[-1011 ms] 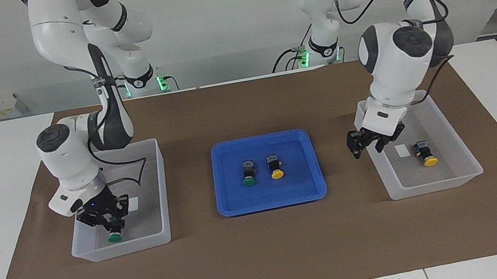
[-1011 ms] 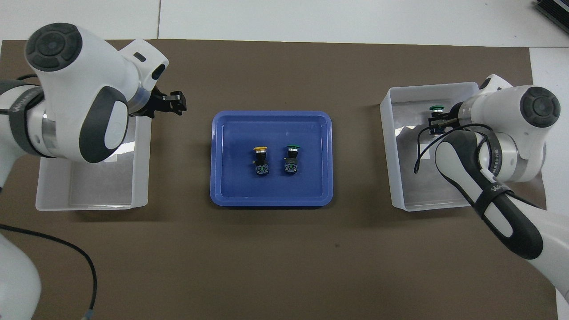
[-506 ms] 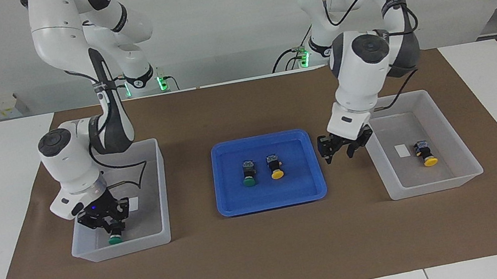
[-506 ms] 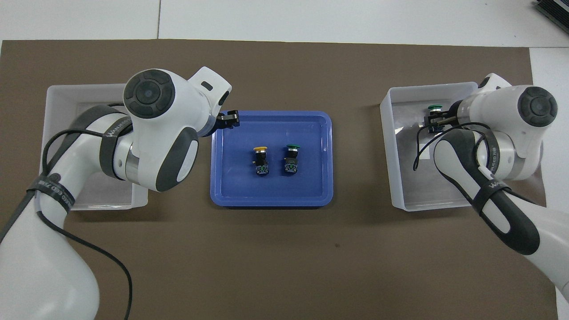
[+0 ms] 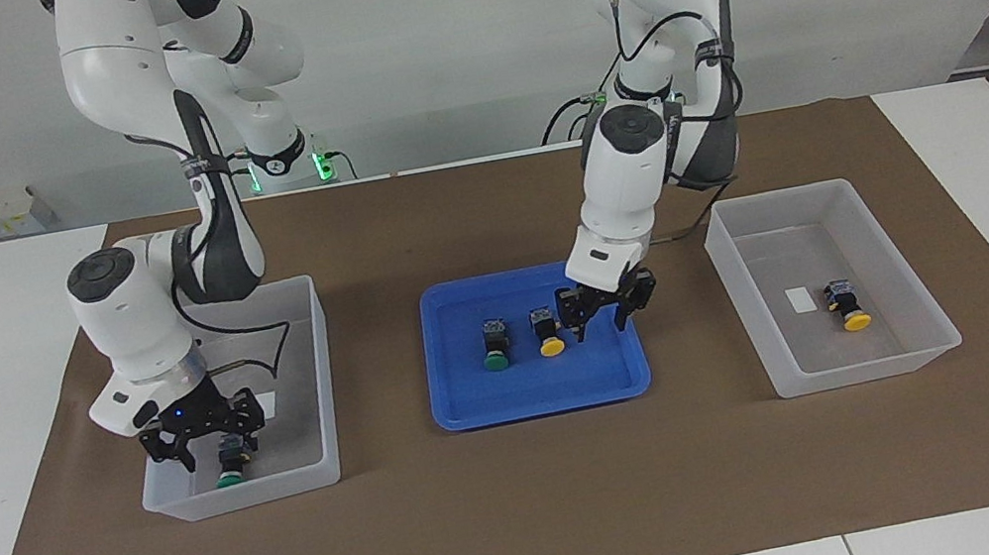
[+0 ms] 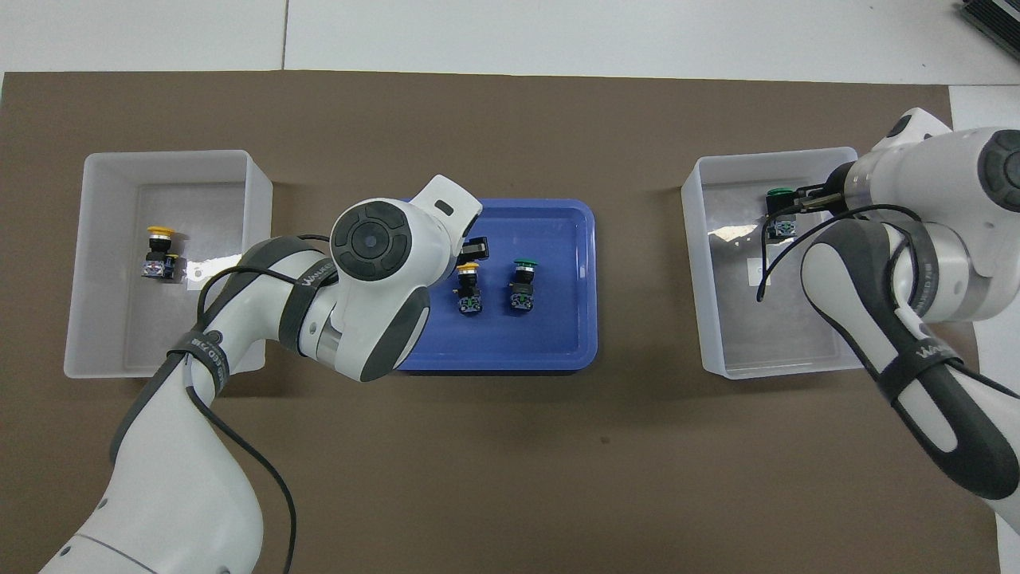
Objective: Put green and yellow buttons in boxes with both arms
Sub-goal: 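Reach the left gripper to the remaining yellow button while the right gripper returns, then grasp the yellow button with the left gripper while the right gripper grasps green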
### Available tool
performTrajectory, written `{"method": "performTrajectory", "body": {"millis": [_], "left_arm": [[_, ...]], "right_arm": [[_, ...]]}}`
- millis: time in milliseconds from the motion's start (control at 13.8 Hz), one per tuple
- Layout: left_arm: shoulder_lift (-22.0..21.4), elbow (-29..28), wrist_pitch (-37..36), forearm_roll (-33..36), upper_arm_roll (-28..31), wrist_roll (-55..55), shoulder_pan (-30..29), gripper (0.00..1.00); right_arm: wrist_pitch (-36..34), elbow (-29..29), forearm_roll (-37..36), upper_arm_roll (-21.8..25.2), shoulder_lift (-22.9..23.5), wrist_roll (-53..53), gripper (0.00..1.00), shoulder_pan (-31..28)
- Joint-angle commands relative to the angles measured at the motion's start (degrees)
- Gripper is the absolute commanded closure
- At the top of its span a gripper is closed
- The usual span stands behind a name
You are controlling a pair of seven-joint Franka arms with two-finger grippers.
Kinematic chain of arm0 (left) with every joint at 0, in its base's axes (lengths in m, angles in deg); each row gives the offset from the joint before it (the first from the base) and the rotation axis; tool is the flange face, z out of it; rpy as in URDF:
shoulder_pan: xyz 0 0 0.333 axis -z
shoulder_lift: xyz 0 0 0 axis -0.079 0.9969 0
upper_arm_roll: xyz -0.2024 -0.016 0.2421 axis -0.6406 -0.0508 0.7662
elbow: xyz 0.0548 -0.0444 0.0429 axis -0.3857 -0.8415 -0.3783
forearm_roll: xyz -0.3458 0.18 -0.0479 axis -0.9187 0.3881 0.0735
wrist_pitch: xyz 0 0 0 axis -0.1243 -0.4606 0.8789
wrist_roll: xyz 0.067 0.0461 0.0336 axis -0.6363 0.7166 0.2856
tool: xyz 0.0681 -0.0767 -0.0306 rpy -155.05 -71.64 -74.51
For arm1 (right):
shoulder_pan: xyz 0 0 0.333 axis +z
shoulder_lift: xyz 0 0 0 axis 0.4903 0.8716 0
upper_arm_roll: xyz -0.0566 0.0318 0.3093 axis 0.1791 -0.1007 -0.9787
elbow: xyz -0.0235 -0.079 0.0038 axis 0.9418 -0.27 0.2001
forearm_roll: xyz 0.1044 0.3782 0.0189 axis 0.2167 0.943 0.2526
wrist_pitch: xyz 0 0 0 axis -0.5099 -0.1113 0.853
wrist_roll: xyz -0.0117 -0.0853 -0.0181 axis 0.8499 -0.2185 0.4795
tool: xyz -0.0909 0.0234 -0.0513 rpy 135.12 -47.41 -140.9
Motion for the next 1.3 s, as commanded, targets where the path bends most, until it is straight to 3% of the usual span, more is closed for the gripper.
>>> {"method": "performTrajectory", "body": {"millis": [0, 289, 867, 1228], "left_arm": [[-0.3, -2.1, 2.6, -0.8, 1.0, 0.2, 1.7, 0.3], [-0.2, -6.4, 8.7, -0.8, 1.0, 0.5, 2.5, 0.3], [-0.1, -7.5, 9.0, -0.8, 1.0, 3.6, 5.2, 0.32], [-0.2, -8.3, 9.0, -0.8, 1.1, 3.6, 5.3, 0.53]], "right_arm": [[-6.0, 2.2, 1.2, -0.3, -5.6, -3.8, 0.0, 1.4], [-12.0, 3.1, 1.2, -0.3, -10.9, -8.6, 0.0, 5.4], [-8.5, 2.3, 1.1, -0.4, -8.8, -20.1, 0.0, 12.6], [-3.9, 1.9, 1.1, -0.4, -5.7, -25.8, 0.0, 18.3]]}}
